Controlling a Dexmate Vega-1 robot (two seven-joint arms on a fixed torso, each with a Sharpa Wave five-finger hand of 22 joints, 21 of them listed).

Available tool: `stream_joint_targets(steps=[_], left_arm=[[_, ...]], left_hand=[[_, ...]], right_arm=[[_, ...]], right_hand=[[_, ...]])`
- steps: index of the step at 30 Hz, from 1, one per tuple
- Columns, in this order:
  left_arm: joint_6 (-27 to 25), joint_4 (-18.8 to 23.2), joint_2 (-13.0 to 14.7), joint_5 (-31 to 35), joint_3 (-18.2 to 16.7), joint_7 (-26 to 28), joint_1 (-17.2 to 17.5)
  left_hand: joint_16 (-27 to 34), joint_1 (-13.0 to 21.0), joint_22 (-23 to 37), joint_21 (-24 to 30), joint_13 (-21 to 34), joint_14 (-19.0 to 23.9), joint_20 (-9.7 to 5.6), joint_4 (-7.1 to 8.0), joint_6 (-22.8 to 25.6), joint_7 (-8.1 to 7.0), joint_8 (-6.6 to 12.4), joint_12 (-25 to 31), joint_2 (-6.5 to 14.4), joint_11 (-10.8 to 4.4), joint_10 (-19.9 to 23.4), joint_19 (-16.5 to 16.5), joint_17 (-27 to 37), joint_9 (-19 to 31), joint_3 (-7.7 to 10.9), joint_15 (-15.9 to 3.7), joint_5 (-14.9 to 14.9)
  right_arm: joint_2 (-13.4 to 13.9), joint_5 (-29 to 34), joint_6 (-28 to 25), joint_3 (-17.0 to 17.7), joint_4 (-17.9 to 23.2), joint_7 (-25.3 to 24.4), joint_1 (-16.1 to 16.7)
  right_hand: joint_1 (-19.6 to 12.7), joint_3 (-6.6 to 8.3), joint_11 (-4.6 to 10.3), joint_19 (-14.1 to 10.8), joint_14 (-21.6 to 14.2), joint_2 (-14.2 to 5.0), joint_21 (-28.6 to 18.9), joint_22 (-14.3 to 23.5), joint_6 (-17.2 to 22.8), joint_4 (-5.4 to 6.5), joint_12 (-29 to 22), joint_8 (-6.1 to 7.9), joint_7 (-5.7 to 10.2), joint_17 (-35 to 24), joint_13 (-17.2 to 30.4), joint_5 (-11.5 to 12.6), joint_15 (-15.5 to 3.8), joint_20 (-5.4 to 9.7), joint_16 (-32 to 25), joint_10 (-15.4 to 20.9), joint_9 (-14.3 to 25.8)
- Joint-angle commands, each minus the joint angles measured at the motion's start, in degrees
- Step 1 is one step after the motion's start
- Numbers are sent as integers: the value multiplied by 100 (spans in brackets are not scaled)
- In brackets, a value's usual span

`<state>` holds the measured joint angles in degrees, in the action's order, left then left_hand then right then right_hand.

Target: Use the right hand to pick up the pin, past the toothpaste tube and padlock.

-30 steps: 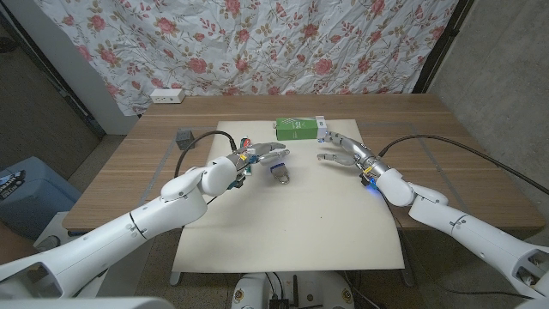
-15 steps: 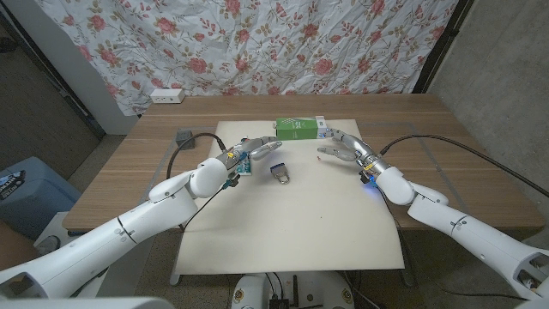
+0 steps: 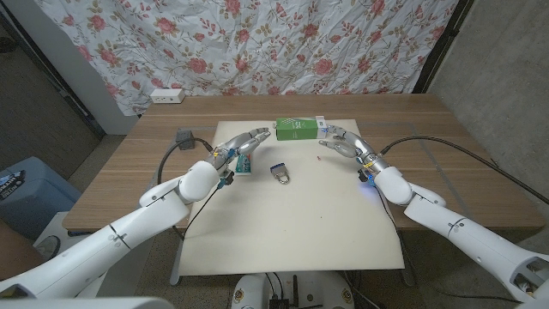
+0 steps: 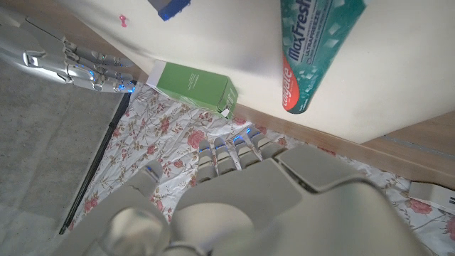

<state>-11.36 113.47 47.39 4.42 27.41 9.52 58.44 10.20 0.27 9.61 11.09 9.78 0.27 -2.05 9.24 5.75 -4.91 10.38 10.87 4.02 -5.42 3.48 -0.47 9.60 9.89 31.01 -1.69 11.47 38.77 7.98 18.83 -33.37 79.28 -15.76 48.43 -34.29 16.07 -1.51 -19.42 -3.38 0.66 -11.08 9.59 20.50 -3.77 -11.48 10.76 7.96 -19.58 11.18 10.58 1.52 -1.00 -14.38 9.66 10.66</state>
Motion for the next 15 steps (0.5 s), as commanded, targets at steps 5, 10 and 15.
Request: stream_joint_targets(steps=[5, 10, 15], left_arm=[[1072, -846, -300, -760, -306, 414, 33], [1283, -1046, -404, -855, -334, 528, 31], [1517, -1290, -514, -932, -349, 596, -33]], left_hand=[[7, 77, -1, 41, 13, 42, -520, -48, 63, 14, 24, 26, 585, 13, 38, 58, 2, 3, 83, -340, 33], [3, 91, -2, 38, 13, 46, -520, -65, 78, 19, 25, 25, 585, 25, 45, 74, 1, 2, 109, -337, 33], [-3, 102, -2, 35, 13, 41, -520, -79, 90, 22, 25, 21, 588, 24, 45, 91, 0, 2, 136, -339, 32]], right_arm=[[-201, -500, -323, 207, 156, -91, 108], [-292, -771, -352, 300, 151, -121, 166], [-298, -861, -467, 360, 266, -215, 262]], right_hand=[[103, -12, -10, 5, -64, -106, -3, 7, -190, 50, -49, -62, -41, 28, -3, 21, -104, 43, 12, 120, 4], [160, -19, -11, 50, -45, -146, 19, 6, -269, 69, -40, -75, -48, 41, -8, 26, -108, 47, 28, 122, 2], [235, -32, 7, 122, 39, -191, 46, 5, -420, 79, -5, -94, -44, 67, -15, 33, -115, 70, 78, 61, -3]])
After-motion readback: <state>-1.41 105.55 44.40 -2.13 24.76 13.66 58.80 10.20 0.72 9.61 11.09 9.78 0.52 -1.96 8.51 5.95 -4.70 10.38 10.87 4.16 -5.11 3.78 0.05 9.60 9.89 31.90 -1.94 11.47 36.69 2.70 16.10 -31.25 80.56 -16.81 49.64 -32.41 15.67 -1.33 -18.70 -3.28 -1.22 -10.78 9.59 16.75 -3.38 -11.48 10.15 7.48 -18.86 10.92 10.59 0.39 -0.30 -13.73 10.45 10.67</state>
